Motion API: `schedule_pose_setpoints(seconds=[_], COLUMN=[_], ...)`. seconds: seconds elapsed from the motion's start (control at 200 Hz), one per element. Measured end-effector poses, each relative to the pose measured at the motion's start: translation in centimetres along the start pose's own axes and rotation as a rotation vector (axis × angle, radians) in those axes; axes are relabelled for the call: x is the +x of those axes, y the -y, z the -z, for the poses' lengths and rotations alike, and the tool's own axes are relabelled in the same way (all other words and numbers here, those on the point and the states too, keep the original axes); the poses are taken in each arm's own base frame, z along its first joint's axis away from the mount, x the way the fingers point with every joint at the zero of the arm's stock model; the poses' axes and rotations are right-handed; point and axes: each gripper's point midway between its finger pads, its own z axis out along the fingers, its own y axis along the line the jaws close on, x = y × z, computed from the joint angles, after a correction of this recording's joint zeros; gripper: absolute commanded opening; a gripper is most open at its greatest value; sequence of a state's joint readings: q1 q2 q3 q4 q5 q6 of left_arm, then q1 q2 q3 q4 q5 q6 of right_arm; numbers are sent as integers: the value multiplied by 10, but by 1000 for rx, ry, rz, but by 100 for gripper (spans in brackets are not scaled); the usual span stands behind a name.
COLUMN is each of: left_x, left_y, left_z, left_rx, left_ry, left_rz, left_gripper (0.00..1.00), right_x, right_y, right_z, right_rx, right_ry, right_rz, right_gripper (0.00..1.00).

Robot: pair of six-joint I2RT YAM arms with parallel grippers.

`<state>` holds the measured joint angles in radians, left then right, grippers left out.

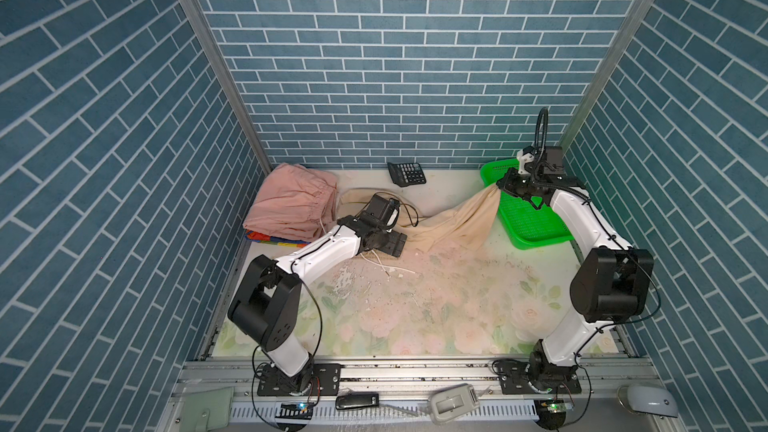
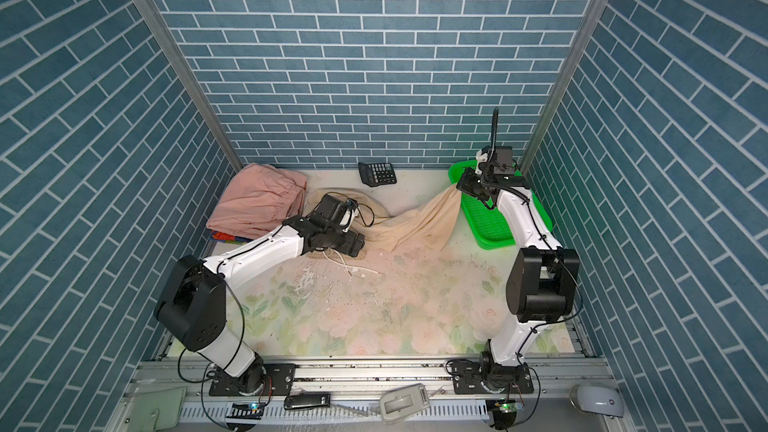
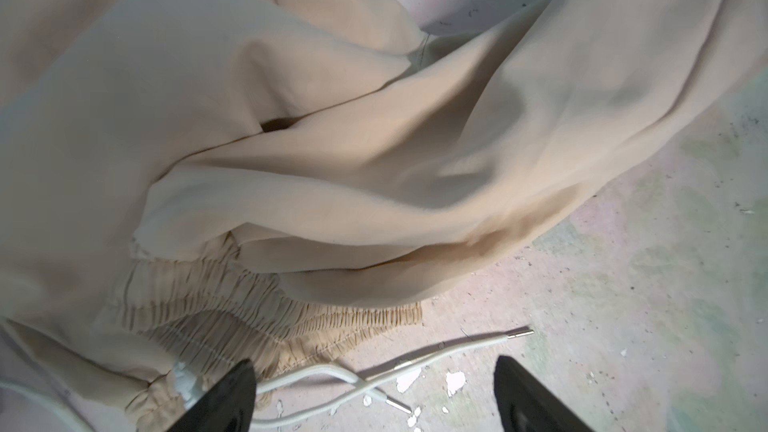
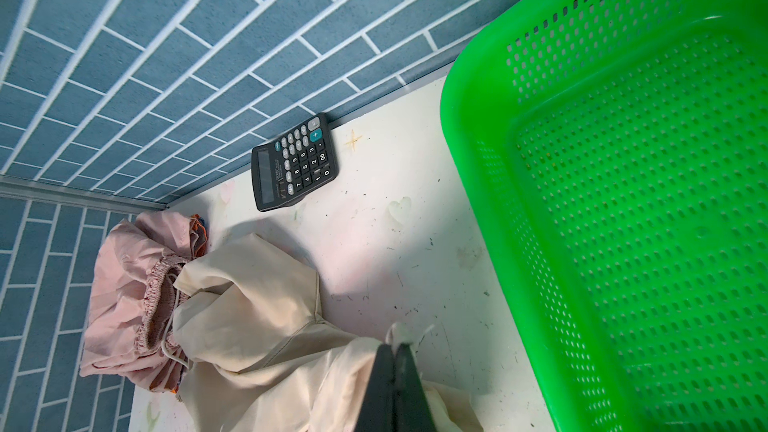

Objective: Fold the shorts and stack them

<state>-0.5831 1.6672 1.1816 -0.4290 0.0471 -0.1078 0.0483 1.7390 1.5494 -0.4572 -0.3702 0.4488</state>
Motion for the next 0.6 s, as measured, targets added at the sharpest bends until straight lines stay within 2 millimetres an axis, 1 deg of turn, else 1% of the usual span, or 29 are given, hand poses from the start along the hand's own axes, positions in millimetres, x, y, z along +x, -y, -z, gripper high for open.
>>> schedule_pose_setpoints(seconds=[0.035, 0.08, 0.165, 0.24, 0.47, 0.6], left_x=[3, 7, 11, 14, 9, 7], left_y=[0, -1, -5, -10, -33, -37], left_z=[-6, -14, -25, -27, -27, -38], left_rx=[-2, -7, -26, -51, -129, -144], left_ry=[-16, -44, -77, -89, -88, -104], left_rz=[-22, -56, -104, -137, -180, -197], left_gripper=[77, 77, 80, 80, 81, 81], right_x=[0, 0, -1, -1, -1, -1], right_y=[0, 0, 0, 0, 1, 1], right_z=[0, 0, 0, 0, 0, 1], right_rx=[-1, -1, -1, -1, 0, 0], right_ry=[0, 1, 2, 2, 3, 3], right_rz=[0, 0, 0, 0, -1, -2], right_gripper=[0, 0, 0, 0, 0, 0])
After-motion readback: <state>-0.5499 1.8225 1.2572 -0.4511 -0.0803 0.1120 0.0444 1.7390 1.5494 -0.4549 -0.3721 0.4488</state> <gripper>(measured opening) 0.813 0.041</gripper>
